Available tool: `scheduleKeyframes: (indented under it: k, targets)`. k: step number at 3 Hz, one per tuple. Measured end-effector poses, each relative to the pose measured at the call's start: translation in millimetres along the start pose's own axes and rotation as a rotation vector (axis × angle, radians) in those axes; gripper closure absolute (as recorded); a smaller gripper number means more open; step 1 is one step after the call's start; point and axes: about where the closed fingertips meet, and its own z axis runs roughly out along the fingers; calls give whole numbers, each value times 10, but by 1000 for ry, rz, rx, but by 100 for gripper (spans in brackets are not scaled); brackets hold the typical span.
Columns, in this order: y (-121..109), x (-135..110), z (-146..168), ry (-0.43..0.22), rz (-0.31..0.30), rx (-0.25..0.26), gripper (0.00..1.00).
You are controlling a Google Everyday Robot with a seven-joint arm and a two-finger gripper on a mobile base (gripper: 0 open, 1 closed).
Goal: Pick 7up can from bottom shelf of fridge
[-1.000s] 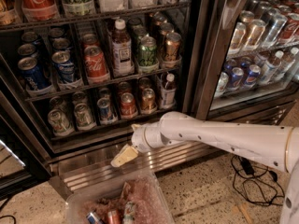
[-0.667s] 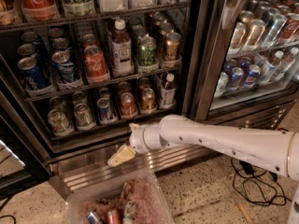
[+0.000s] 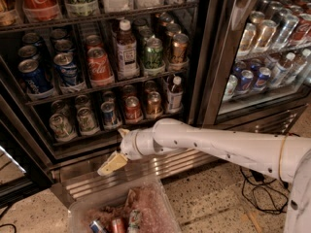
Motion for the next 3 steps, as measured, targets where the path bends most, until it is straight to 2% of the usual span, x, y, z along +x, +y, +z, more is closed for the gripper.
scheduleKeyframes:
  k: [3]
  targets:
    - [43,-201,492,-2,-41,-82,0]
